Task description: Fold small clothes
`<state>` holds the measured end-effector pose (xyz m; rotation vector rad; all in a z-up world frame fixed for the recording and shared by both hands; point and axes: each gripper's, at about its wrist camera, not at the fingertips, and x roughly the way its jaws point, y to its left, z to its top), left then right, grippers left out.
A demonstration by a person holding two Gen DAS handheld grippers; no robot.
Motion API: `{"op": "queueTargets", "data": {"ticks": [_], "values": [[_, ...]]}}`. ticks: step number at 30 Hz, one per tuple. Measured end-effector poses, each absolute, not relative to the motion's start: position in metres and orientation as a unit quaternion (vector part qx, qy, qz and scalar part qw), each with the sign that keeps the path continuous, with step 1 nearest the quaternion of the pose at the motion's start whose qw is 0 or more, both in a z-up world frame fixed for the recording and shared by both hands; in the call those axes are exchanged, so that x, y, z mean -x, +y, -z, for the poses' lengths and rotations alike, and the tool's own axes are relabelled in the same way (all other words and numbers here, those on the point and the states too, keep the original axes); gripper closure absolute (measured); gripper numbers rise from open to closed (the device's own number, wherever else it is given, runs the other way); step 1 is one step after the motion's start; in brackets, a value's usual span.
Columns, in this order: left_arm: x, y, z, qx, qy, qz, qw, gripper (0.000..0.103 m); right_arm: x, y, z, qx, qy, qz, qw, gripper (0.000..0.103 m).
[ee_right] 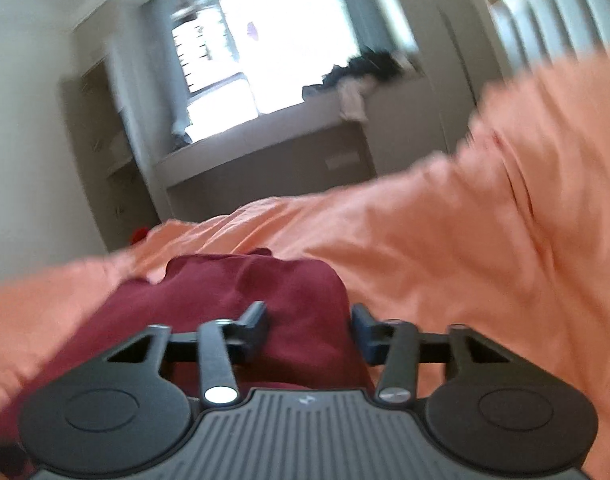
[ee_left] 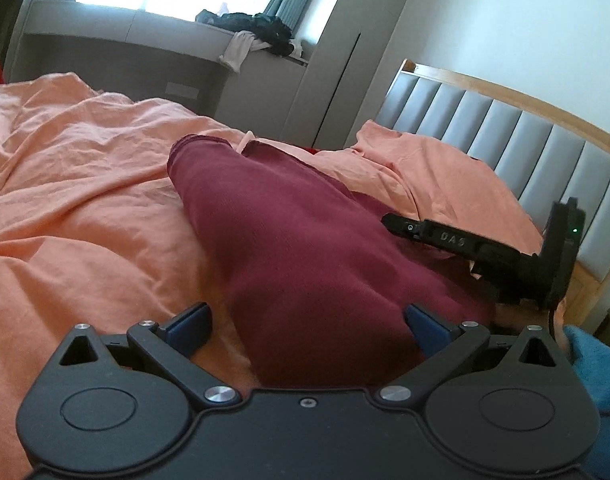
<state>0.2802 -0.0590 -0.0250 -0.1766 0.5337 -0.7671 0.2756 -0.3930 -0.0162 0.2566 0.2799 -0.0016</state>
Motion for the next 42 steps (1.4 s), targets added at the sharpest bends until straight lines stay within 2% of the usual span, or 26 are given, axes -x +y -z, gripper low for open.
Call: {"op": "queueTargets", "data": {"ticks": [3,6,11,12,14,16,20,22,23,28,38,42], "values": [[-0.277,-0.059,0.027,0.079,0.250,0.368,0.892,0.000,-0.274,-0.363,0.012,0.003,0.134,0.010,0.991,0.078],[-0.277,-0.058,0.028,0.079,0.247,0.369,0.893,0.000,-0.272,-0.342,0.013,0.096,0.118,0.022,0.988,0.078],[-0.277,-0.059,0.029,0.078,0.246,0.369,0.893,0.000,-0.268,-0.317,0.019,0.183,0.098,0.027,0.978,0.077],[-0.277,-0.059,0.029,0.078,0.246,0.369,0.893,0.000,-0.267,-0.315,0.020,0.184,0.098,0.028,0.978,0.074],[-0.277,-0.059,0.030,0.077,0.245,0.370,0.893,0.000,-0.270,-0.320,0.018,0.160,0.106,0.029,0.981,0.062],[-0.277,-0.059,0.030,0.077,0.245,0.370,0.893,0.000,-0.274,-0.330,0.014,0.121,0.114,0.032,0.986,0.046],[-0.277,-0.059,0.030,0.077,0.244,0.369,0.894,0.000,-0.278,-0.376,0.009,-0.035,0.141,-0.007,0.989,0.028],[-0.276,-0.059,0.031,0.075,0.244,0.367,0.895,0.000,-0.283,-0.399,0.013,-0.125,0.154,-0.040,0.979,0.014],[-0.276,-0.059,0.031,0.073,0.243,0.366,0.895,0.000,-0.287,-0.411,0.015,-0.164,0.163,-0.058,0.971,0.012],[-0.274,-0.060,0.031,0.072,0.245,0.365,0.895,0.000,-0.299,-0.442,0.033,-0.295,0.185,-0.101,0.932,0.011],[-0.275,-0.060,0.027,0.075,0.257,0.359,0.894,0.000,-0.305,-0.421,0.039,-0.239,0.191,-0.080,0.949,0.025],[-0.275,-0.060,0.026,0.077,0.261,0.357,0.894,0.000,-0.300,-0.418,0.040,-0.242,0.181,-0.083,0.950,0.035]]}}
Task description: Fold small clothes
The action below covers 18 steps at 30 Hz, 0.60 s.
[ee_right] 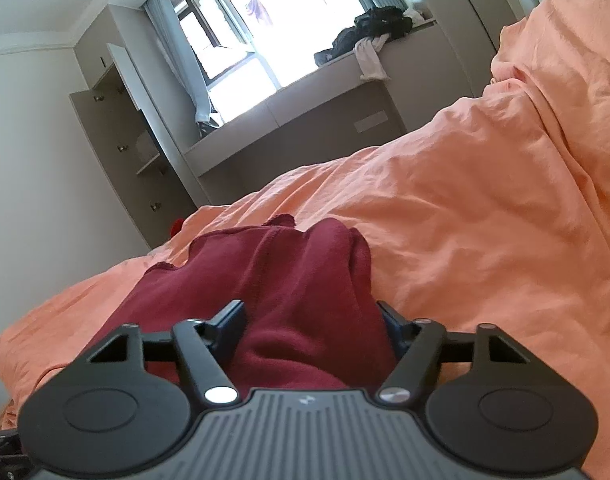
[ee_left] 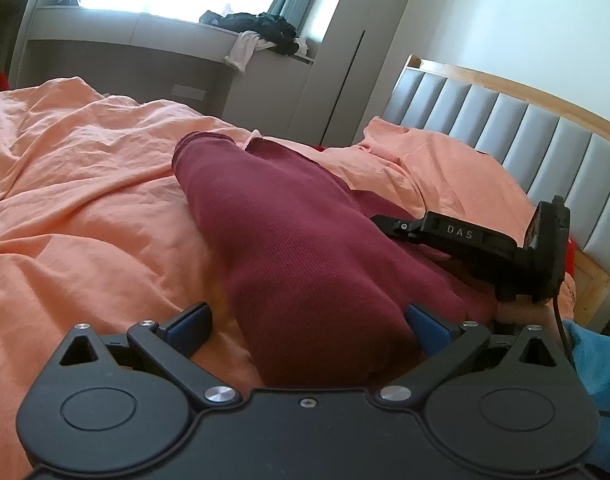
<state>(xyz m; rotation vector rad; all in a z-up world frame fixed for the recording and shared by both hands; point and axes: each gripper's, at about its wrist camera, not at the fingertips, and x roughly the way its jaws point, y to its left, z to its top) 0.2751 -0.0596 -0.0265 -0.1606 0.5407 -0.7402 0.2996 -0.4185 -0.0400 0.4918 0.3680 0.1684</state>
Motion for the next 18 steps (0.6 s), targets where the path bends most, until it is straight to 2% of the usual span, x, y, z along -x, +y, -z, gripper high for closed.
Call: {"op": "queueTargets", "data": {"ticks": [3,14,18], "values": [[-0.276,-0.059,0.026,0.080,0.262,0.357,0.893,0.000,-0.295,-0.416,0.039,-0.244,0.177,-0.087,0.950,0.041],[-0.273,-0.060,0.027,0.082,0.258,0.353,0.895,0.000,-0.294,-0.413,0.041,-0.262,0.173,-0.076,0.946,0.040],[-0.275,-0.050,0.021,0.114,0.254,0.366,0.888,0.000,-0.294,-0.412,0.041,-0.262,0.173,-0.072,0.947,0.039]]}}
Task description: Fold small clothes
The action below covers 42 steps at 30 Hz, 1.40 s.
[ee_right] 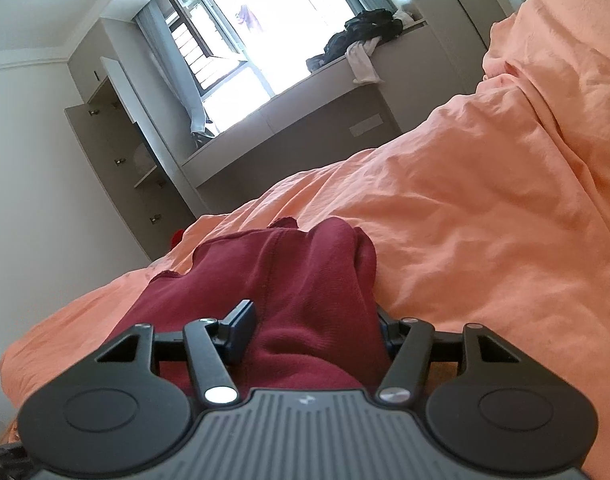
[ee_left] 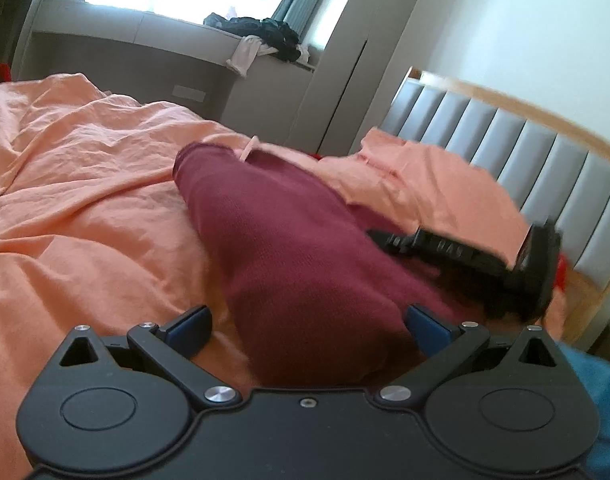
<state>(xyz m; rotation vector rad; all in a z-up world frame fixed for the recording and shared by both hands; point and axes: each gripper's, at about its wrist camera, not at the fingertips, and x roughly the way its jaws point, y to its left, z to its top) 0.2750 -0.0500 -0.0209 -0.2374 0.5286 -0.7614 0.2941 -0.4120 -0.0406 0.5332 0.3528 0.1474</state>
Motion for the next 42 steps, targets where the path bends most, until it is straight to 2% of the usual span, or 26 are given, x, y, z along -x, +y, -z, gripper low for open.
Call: {"op": "queueTargets", "data": {"ticks": [6,11,18,23,25,26,28,29,31,34,42], "values": [[-0.293,-0.037,0.009,0.147,0.259,0.342,0.891,0.000,-0.294,-0.411,0.040,-0.260,0.173,-0.068,0.947,0.040],[-0.332,-0.040,0.011,0.175,0.323,0.318,0.874,0.000,-0.295,-0.409,0.039,-0.259,0.174,-0.065,0.948,0.039],[-0.364,-0.054,0.000,0.132,0.380,0.319,0.858,0.000,-0.297,-0.406,0.037,-0.257,0.177,-0.056,0.948,0.037],[-0.369,-0.052,0.003,0.131,0.386,0.328,0.852,0.003,-0.297,-0.399,0.033,-0.234,0.170,-0.056,0.955,0.049],[-0.368,-0.052,0.000,0.125,0.378,0.332,0.855,0.020,-0.295,-0.394,0.029,-0.215,0.165,-0.058,0.961,0.061],[-0.368,-0.052,-0.003,0.123,0.374,0.336,0.856,0.025,-0.294,-0.392,0.027,-0.205,0.160,-0.057,0.964,0.064],[-0.368,-0.052,-0.007,0.125,0.372,0.345,0.853,0.047,-0.291,-0.385,0.022,-0.181,0.148,-0.054,0.971,0.075],[-0.368,-0.053,-0.009,0.125,0.369,0.346,0.854,0.053,-0.290,-0.380,0.019,-0.169,0.140,-0.052,0.974,0.077],[-0.365,-0.054,-0.014,0.119,0.356,0.344,0.861,0.073,-0.289,-0.373,0.015,-0.149,0.127,-0.051,0.979,0.080],[-0.359,-0.053,-0.022,0.107,0.334,0.345,0.871,0.083,-0.286,-0.362,0.007,-0.123,0.106,-0.050,0.986,0.082],[-0.344,-0.036,-0.058,0.039,0.213,0.306,0.927,0.085,-0.292,-0.328,-0.021,-0.059,0.020,-0.071,0.996,0.083]]}}
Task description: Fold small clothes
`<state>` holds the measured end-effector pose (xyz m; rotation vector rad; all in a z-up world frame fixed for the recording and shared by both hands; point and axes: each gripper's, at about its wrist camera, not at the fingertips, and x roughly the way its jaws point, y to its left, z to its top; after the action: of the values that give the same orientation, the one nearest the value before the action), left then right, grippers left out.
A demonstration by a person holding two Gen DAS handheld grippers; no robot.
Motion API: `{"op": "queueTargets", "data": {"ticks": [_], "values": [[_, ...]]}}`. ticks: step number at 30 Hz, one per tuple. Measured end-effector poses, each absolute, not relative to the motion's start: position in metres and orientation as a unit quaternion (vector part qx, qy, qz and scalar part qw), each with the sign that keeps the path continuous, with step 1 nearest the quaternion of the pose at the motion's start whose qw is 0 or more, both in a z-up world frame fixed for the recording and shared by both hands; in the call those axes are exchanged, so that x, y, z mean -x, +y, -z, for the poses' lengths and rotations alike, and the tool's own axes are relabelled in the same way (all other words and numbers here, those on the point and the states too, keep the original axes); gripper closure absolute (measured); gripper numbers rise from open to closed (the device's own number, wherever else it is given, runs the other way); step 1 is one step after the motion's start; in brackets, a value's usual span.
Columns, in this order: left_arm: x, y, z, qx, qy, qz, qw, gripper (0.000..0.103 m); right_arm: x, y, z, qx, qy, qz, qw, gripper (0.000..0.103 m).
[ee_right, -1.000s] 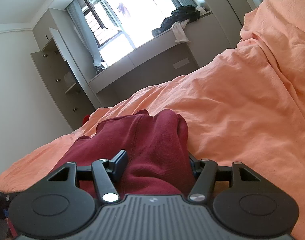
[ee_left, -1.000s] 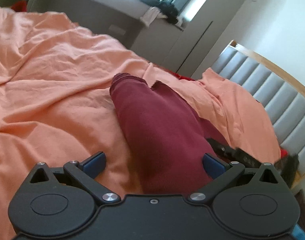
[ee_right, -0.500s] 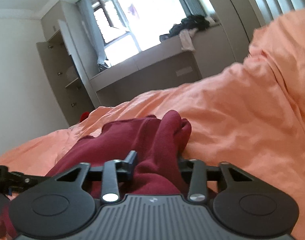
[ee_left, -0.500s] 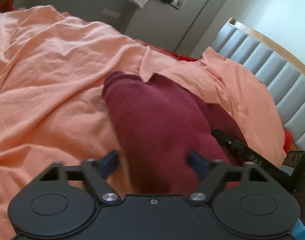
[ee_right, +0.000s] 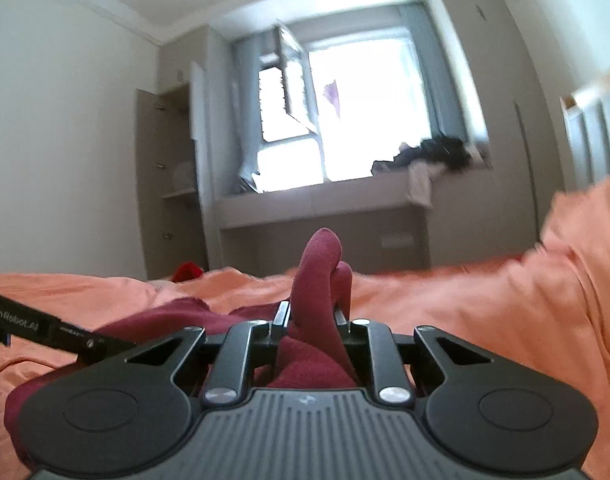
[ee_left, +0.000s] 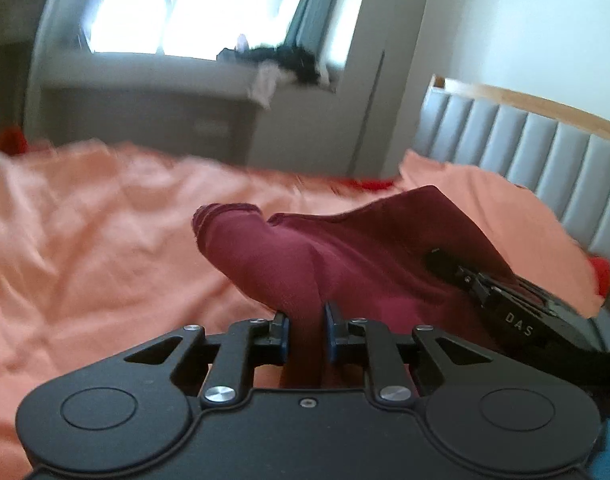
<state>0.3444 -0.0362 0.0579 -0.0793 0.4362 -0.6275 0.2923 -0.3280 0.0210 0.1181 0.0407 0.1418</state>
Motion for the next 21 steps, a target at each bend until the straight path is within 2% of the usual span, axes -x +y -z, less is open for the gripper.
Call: {"op": "queueTargets", "data": {"ticks": [5,11,14,16,17,19,21], "values": [[-0.357,-0.016,-0.063,0.028,0.176,0.272,0.946,0.084,-0.324,-0.299,-0.031,-0.045,0.000,-0.093,0.995,0.083],[-0.380,-0.015,-0.037,0.045,0.235,0.248,0.939,0.077,-0.360,-0.286,-0.016,-0.037,0.066,-0.078,0.994,0.083],[-0.377,-0.018,-0.031,0.041,0.246,0.232,0.940,0.065,-0.370,-0.294,-0.009,-0.053,0.103,-0.061,0.991,0.081],[-0.368,-0.020,-0.031,0.031,0.242,0.227,0.943,0.047,-0.373,-0.303,-0.007,-0.077,0.113,-0.063,0.989,0.075],[-0.365,-0.020,-0.031,0.027,0.238,0.222,0.945,0.042,-0.373,-0.307,-0.005,-0.083,0.117,-0.063,0.988,0.073],[-0.357,-0.017,-0.031,0.025,0.235,0.211,0.948,0.026,-0.373,-0.310,-0.003,-0.084,0.122,-0.060,0.987,0.061],[-0.350,-0.014,-0.029,0.030,0.237,0.209,0.948,0.024,-0.369,-0.314,-0.002,-0.087,0.124,-0.056,0.987,0.048]]}}
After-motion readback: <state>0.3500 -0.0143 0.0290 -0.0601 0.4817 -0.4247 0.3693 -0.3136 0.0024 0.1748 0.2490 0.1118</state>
